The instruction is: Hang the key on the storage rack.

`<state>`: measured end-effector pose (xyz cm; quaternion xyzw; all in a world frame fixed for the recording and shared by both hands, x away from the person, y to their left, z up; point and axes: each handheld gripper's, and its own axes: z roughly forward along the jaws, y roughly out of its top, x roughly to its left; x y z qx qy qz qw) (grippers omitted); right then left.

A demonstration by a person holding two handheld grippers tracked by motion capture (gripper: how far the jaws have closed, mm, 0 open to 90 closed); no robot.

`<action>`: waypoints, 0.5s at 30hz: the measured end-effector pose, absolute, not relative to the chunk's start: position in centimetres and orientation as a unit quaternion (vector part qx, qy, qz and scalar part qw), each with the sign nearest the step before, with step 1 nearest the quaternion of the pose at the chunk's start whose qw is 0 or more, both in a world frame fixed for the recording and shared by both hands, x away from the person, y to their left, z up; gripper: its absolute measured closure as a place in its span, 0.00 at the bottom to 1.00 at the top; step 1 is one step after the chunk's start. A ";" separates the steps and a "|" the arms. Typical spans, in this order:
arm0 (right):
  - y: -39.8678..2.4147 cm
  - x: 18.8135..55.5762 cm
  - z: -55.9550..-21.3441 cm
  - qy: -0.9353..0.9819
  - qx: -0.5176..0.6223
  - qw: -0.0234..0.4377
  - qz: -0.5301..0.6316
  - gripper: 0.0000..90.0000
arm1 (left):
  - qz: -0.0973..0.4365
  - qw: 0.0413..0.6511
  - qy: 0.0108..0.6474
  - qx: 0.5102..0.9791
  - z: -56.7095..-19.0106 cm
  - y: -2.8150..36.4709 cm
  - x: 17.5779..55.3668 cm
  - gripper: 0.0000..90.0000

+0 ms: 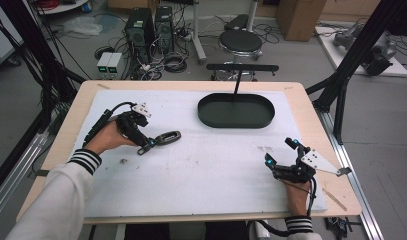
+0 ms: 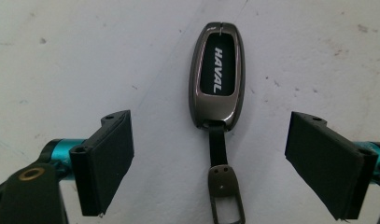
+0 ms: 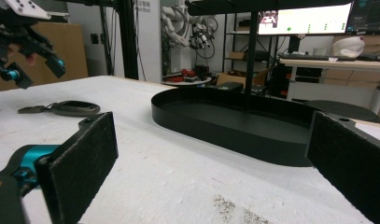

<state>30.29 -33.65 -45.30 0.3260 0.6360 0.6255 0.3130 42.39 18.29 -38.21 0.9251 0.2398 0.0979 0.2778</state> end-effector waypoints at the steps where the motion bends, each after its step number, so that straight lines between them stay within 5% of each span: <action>1: -33.6 30.3 -45.3 0.636 0.327 0.312 0.626 0.01 | 0.095 0.274 0.242 0.926 -38.4 18.2 42.4 0.22; 15: -33.7 30.3 -45.3 0.634 0.327 0.311 0.628 0.01 | 0.099 0.223 0.239 0.940 -39.9 17.1 42.7 0.26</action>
